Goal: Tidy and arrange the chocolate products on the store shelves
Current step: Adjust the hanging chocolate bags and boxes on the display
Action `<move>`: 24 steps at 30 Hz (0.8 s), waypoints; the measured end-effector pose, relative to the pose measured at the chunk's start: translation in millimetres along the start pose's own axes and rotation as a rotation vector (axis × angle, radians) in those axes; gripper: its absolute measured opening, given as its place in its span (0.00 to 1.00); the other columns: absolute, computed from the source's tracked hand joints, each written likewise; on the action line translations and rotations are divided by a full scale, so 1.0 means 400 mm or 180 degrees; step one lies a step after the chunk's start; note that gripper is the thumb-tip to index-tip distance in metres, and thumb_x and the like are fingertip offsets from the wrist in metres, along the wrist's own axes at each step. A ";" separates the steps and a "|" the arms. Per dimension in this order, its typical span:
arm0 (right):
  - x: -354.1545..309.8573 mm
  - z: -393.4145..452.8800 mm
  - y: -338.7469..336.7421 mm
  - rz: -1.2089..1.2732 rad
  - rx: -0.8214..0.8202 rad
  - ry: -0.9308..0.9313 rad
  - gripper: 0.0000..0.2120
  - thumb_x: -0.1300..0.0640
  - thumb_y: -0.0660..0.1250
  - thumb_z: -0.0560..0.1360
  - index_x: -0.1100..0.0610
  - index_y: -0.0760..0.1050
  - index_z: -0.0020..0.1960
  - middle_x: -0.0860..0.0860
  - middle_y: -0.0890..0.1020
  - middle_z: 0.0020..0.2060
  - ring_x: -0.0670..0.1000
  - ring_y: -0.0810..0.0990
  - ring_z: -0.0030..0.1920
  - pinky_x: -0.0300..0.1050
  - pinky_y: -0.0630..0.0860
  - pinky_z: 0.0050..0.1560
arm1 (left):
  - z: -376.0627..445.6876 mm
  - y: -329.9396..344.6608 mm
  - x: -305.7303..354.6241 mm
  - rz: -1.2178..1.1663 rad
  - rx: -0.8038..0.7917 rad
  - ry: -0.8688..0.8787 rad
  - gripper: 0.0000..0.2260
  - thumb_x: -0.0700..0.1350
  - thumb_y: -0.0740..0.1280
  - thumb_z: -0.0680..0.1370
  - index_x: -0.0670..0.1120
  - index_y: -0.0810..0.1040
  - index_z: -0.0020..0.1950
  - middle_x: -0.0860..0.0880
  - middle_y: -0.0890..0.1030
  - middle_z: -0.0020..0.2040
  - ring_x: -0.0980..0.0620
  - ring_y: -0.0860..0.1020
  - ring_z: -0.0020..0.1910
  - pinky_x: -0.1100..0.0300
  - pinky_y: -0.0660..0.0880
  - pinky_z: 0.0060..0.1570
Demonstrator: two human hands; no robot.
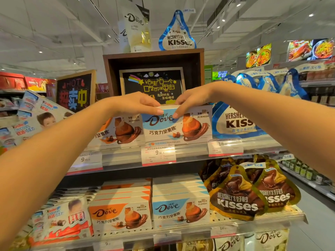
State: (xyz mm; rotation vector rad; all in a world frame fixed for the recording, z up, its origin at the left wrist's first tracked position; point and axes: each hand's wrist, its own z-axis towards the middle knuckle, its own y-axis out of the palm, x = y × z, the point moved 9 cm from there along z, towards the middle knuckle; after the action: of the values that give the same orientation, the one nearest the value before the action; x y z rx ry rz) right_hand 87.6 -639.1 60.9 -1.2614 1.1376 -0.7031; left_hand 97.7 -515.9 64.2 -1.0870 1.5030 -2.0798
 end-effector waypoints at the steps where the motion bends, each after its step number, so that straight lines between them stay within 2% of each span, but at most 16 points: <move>1: 0.001 0.002 0.000 0.0032 -0.0024 0.0014 0.13 0.45 0.66 0.73 0.52 0.75 0.52 0.51 0.84 0.47 0.51 0.84 0.44 0.35 0.79 0.38 | -0.008 -0.007 -0.005 0.0025 0.0058 0.0024 0.31 0.69 0.67 0.64 0.53 0.77 0.61 0.54 0.79 0.57 0.55 0.78 0.56 0.56 0.75 0.56; 4: -0.014 0.001 0.015 0.0002 -0.0173 0.0102 0.13 0.46 0.66 0.73 0.52 0.75 0.52 0.53 0.84 0.50 0.54 0.83 0.47 0.38 0.79 0.41 | -0.042 -0.048 -0.052 0.0244 0.0241 -0.0148 0.43 0.71 0.70 0.58 0.53 0.69 0.68 0.56 0.70 0.67 0.57 0.68 0.64 0.56 0.66 0.63; 7: -0.062 0.020 0.024 0.0002 -0.0170 -0.0020 0.25 0.43 0.68 0.70 0.58 0.73 0.60 0.55 0.82 0.54 0.58 0.81 0.53 0.39 0.78 0.43 | -0.079 -0.084 -0.130 0.0682 0.0190 -0.0502 0.44 0.62 0.74 0.61 0.53 0.60 0.73 0.53 0.64 0.72 0.54 0.64 0.68 0.55 0.61 0.66; 9: -0.105 0.029 0.012 0.0069 0.0179 -0.0123 0.29 0.44 0.67 0.72 0.60 0.68 0.67 0.55 0.78 0.59 0.57 0.79 0.57 0.37 0.78 0.45 | -0.102 -0.093 -0.176 0.0851 0.0076 -0.0764 0.49 0.69 0.74 0.56 0.54 0.61 0.72 0.53 0.66 0.70 0.51 0.68 0.66 0.50 0.65 0.67; 11: -0.132 0.044 0.008 0.0070 0.0405 -0.0154 0.34 0.42 0.67 0.71 0.58 0.64 0.70 0.53 0.74 0.63 0.53 0.76 0.58 0.41 0.75 0.53 | -0.116 -0.096 -0.203 0.0906 0.0051 -0.0865 0.48 0.73 0.71 0.51 0.54 0.66 0.67 0.54 0.73 0.62 0.52 0.73 0.59 0.49 0.71 0.62; 13: -0.141 0.059 0.027 0.0048 0.0259 -0.0071 0.32 0.42 0.69 0.69 0.59 0.67 0.67 0.54 0.77 0.60 0.51 0.79 0.52 0.39 0.78 0.47 | -0.112 -0.098 -0.227 0.0909 0.0055 -0.0880 0.46 0.75 0.69 0.49 0.55 0.70 0.61 0.54 0.76 0.57 0.53 0.76 0.54 0.50 0.73 0.58; 15: -0.139 0.071 0.046 -0.0008 0.0095 -0.0016 0.27 0.44 0.69 0.70 0.59 0.72 0.61 0.55 0.81 0.54 0.52 0.81 0.45 0.36 0.78 0.39 | -0.104 -0.089 -0.236 0.0944 -0.0037 -0.0869 0.46 0.76 0.68 0.48 0.54 0.70 0.61 0.54 0.76 0.56 0.53 0.76 0.53 0.52 0.74 0.57; 20: -0.118 0.083 0.052 0.0334 0.0226 0.0098 0.25 0.47 0.72 0.67 0.58 0.73 0.60 0.55 0.82 0.50 0.53 0.82 0.45 0.42 0.79 0.43 | -0.099 -0.097 -0.233 0.1078 -0.0112 -0.0724 0.34 0.71 0.69 0.59 0.56 0.74 0.60 0.54 0.80 0.53 0.54 0.78 0.49 0.56 0.74 0.52; 24: -0.116 0.082 0.049 0.0385 0.0284 0.0156 0.24 0.48 0.73 0.67 0.57 0.73 0.58 0.52 0.83 0.45 0.51 0.83 0.41 0.39 0.79 0.37 | -0.115 -0.106 -0.220 0.1178 -0.0021 -0.0433 0.36 0.74 0.64 0.57 0.58 0.75 0.61 0.54 0.81 0.51 0.54 0.79 0.49 0.54 0.76 0.54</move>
State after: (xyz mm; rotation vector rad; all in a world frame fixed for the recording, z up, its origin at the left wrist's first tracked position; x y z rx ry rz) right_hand 99.5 -580.7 51.9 -1.0962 1.1992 -0.6896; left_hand 126.1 -411.7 63.4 -0.8553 1.5118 -1.7163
